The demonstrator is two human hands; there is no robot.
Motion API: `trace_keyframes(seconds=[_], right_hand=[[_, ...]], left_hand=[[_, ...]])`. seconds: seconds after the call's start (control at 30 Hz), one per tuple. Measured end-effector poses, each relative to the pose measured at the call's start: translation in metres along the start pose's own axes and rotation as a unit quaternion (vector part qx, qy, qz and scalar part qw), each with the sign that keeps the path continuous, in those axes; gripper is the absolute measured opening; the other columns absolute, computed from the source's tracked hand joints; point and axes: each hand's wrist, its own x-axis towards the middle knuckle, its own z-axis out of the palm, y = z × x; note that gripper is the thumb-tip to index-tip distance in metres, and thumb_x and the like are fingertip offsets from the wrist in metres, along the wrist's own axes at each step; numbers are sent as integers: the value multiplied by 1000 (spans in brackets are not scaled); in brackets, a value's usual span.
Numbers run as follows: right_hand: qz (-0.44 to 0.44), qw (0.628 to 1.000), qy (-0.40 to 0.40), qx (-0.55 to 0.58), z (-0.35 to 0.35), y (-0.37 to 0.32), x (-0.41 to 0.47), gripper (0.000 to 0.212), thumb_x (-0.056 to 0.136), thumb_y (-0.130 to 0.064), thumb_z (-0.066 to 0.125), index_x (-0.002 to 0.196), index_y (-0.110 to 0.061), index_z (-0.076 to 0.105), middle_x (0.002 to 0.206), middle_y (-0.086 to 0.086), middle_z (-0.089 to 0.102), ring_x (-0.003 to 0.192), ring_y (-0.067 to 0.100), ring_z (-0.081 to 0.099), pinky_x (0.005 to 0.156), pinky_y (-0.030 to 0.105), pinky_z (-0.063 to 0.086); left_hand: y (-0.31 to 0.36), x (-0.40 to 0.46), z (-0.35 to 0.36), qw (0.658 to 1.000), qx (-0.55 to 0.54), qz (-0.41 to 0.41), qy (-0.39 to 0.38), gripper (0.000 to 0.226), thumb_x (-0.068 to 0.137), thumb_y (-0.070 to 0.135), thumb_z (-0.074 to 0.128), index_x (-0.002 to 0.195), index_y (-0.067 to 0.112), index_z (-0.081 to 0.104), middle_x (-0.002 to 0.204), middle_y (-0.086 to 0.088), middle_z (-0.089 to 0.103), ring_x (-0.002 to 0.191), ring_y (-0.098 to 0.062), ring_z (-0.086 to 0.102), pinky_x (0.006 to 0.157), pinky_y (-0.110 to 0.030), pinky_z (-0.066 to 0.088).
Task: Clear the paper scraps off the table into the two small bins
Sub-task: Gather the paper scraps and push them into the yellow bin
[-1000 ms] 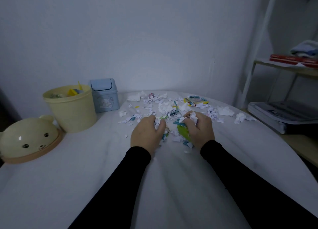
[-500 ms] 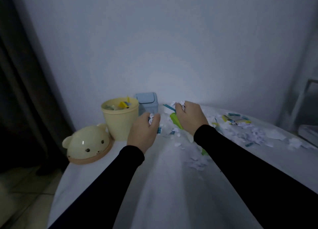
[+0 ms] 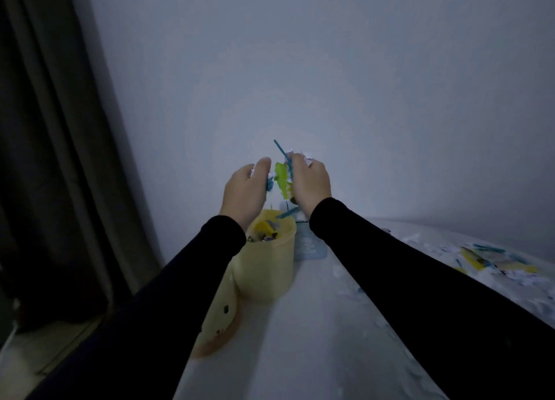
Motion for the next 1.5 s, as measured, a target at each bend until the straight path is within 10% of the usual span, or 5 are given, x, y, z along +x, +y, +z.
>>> trace_keyframes(seconds=[0.8, 1.1, 1.37, 1.5], right_hand=[[-105, 931, -203, -284, 23, 77, 7, 23, 88, -10, 49, 67, -9, 41, 75, 6, 42, 73, 22, 41, 53, 19, 26], [-53, 963, -201, -171, 19, 71, -4, 22, 71, -32, 43, 61, -13, 42, 63, 1, 46, 60, 13, 41, 55, 27, 31], [-43, 973, -174, -143, 15, 64, 8, 16, 81, -3, 54, 89, -15, 60, 82, -2, 58, 69, 7, 52, 49, 5, 39], [-9, 981, -168, -91, 18, 61, 8, 13, 79, -3, 50, 83, -10, 60, 81, 3, 57, 72, 16, 50, 58, 22, 41]], left_hand=[[-69, 25, -5, 985, 161, -38, -47, 19, 93, 24, 42, 89, 10, 54, 89, -5, 57, 84, -22, 50, 67, -29, 34], [-68, 21, -2, 989, 110, -65, -72, 48, 93, 43, 43, 93, 1, 64, 87, -11, 63, 84, -26, 56, 77, -35, 42], [-70, 29, -5, 995, 97, -7, 37, 28, 90, 36, 55, 80, 11, 64, 81, -2, 67, 85, -23, 65, 76, -34, 50], [-60, 34, 4, 994, 80, 21, 70, 38, 93, 39, 50, 78, 8, 65, 77, -5, 68, 68, -20, 61, 73, -34, 53]])
